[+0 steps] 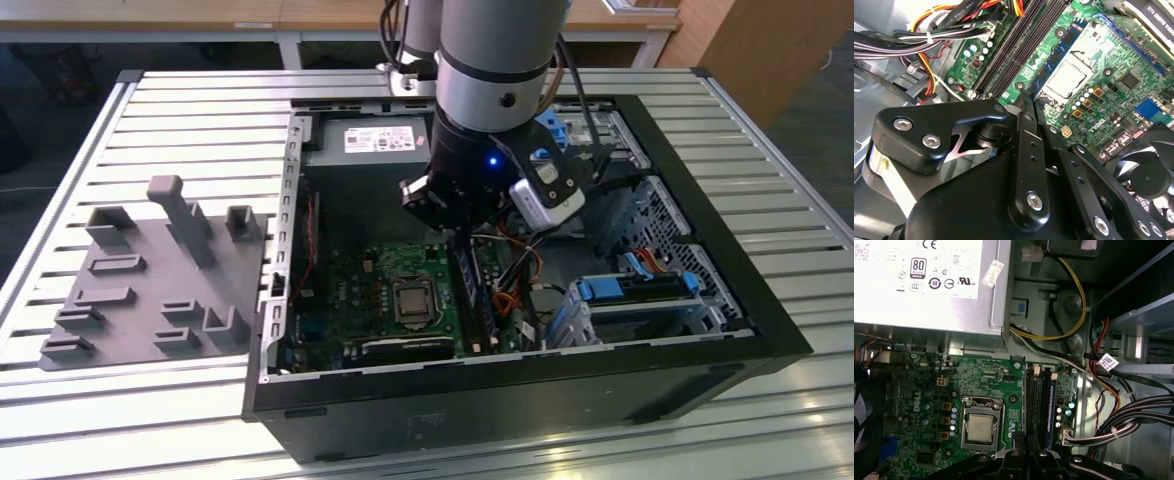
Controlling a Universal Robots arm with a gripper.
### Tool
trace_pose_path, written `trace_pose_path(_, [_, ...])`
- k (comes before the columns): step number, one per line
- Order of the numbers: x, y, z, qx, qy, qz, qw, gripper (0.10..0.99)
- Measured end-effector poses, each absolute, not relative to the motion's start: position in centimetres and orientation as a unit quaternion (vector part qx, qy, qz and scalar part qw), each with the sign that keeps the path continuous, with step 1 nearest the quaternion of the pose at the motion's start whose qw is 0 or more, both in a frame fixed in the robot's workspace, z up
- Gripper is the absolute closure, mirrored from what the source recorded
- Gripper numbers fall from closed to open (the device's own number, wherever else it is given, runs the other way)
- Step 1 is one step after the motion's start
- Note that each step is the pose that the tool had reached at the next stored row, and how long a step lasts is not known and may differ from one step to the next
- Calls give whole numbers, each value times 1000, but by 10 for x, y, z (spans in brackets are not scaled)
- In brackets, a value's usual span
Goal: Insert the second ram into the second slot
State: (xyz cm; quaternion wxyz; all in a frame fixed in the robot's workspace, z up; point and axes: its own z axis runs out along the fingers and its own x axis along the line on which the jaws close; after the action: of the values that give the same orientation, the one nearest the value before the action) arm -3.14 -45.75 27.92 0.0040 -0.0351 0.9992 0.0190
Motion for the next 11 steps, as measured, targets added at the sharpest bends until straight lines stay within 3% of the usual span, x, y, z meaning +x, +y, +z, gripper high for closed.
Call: trace_pose_path(11, [-31, -459, 277, -35, 999, 19, 4, 953])
